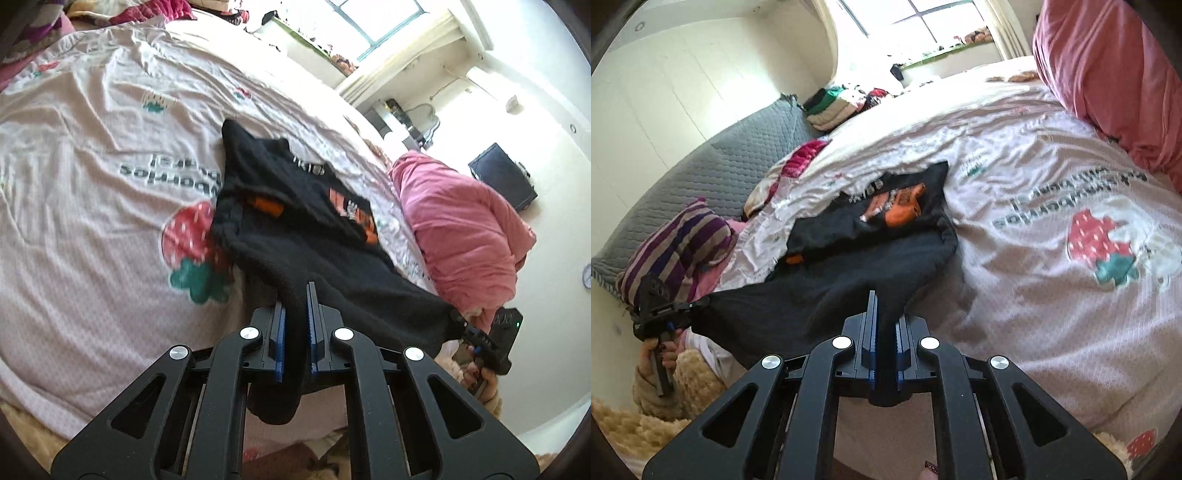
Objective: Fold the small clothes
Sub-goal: 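Lift the hem with both tools and fold it toward the collar, then lay the folded hem on the shirt and open both tools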
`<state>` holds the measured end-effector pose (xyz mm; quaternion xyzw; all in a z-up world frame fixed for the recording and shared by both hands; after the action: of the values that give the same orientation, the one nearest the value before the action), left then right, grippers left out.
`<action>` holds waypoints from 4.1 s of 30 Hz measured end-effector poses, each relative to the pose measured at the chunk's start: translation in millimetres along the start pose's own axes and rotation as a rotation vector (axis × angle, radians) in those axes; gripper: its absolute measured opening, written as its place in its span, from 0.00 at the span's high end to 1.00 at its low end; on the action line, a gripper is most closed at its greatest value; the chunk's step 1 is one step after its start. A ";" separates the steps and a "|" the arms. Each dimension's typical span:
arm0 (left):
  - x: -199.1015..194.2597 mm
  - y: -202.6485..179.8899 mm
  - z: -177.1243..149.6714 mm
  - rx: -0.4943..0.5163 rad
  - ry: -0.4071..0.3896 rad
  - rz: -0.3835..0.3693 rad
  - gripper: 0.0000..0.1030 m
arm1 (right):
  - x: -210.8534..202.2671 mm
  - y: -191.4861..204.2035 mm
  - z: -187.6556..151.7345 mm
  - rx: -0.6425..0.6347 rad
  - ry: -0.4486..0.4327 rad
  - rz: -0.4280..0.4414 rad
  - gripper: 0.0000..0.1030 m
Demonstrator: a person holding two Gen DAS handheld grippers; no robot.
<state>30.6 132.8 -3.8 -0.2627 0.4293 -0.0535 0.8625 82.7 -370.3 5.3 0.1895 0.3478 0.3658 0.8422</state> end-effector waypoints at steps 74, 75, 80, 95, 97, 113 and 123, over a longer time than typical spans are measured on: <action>135.1 23.5 153.1 0.039 -0.051 0.263 0.91 | 174.0 -101.7 144.3 0.002 -0.003 -0.300 0.60; 132.5 22.3 153.0 0.038 -0.058 0.265 0.90 | 170.9 -99.1 144.2 0.001 -0.002 -0.290 0.60; 105.4 16.0 152.3 0.061 -0.156 0.308 0.70 | 159.6 -77.2 140.3 -0.087 0.001 -0.286 0.60; 135.0 -52.5 71.9 0.412 -0.016 0.324 1.00 | 204.4 -37.7 68.9 -0.204 0.286 -0.264 0.84; 148.3 -54.4 62.1 0.449 0.003 0.356 1.00 | 210.7 -44.4 64.2 -0.205 0.306 -0.290 0.84; 172.1 -46.3 81.7 0.404 -0.042 0.404 1.00 | 231.6 -71.7 84.5 -0.220 0.257 -0.356 0.86; 192.3 -23.9 116.6 0.345 -0.017 0.393 1.00 | 244.6 -84.8 103.7 -0.169 0.241 -0.320 0.86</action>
<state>243.7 98.7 -71.3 -0.0240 0.4495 0.0450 0.8918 318.8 -250.1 -81.6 0.0155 0.4400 0.2753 0.8546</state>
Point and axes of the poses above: each gripper's, at about its wrist camera, not at the fingertips, and x roughly the way its jaws point, y to its left, z to its top, the point moved 5 cm from there along x, roughly the way its jaws point, and after that the axes turned 13 degrees about z, right-handed, at the moved point
